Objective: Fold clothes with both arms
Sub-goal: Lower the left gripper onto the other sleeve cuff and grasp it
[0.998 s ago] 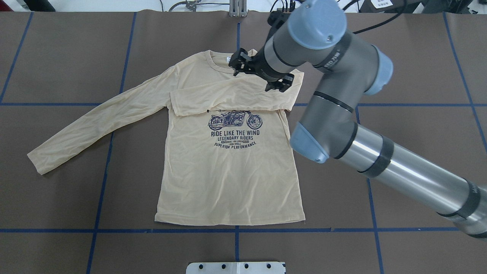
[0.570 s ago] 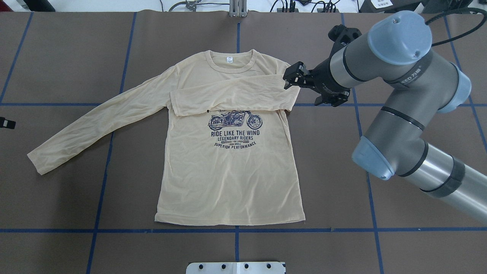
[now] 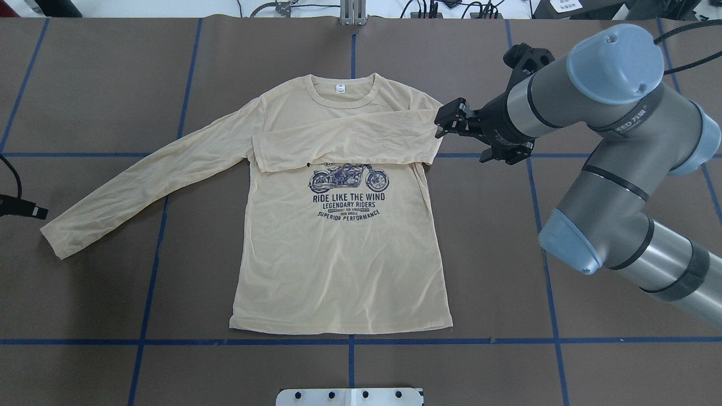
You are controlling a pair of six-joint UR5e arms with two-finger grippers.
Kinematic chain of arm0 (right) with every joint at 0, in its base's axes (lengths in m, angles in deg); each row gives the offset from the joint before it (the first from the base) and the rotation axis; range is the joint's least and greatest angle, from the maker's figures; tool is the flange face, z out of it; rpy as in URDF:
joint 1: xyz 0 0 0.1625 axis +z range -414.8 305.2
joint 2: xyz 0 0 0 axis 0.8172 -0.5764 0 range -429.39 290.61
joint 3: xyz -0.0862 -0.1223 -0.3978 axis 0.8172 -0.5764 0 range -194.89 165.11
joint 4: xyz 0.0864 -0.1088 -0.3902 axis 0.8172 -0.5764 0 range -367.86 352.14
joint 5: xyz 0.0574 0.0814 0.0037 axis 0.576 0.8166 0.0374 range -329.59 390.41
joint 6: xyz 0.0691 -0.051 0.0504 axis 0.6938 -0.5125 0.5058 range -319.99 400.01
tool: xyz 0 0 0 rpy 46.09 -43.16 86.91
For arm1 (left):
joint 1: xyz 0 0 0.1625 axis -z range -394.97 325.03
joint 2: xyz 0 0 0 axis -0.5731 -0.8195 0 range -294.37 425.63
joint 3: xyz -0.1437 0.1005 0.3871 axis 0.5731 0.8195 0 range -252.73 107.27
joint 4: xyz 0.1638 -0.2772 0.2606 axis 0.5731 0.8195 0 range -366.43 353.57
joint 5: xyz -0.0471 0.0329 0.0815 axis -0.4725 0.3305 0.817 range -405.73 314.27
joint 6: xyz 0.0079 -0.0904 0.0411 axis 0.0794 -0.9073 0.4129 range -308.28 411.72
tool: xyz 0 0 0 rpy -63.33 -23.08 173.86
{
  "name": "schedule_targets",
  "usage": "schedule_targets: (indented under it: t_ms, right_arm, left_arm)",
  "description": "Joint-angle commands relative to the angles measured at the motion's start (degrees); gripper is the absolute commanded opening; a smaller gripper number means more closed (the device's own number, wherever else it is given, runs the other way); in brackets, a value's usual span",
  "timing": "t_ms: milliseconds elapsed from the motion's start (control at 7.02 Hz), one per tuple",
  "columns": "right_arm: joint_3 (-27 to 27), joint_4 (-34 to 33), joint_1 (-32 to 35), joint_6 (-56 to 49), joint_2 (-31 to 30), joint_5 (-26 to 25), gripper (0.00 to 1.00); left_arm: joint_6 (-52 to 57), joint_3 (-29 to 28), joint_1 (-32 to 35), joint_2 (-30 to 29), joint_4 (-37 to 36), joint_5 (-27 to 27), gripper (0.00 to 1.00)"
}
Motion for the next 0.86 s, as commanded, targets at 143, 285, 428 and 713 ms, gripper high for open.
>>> schedule_targets:
  t_ms: [143,285,428,713]
  right_arm:
    - [-0.2,0.0,-0.1,0.0,0.1,-0.4,0.99]
    - [-0.4,0.1,-0.1,0.0,0.2,-0.7,0.99]
    - [-0.5,0.0,-0.2,0.0,0.5,-0.8,0.99]
    - [-0.6,0.0,-0.2,0.1,0.5,-0.7,0.99]
  left_arm:
    - [0.3,-2.5,-1.6,-1.4,0.1,0.0,0.69]
    - [0.4,-2.6,-1.7,-1.4,0.1,0.0,0.64]
    - [0.4,-2.5,-1.7,-1.2,0.1,-0.1,0.64]
    - [0.5,-2.9,-2.0,-1.1,0.0,0.0,0.61]
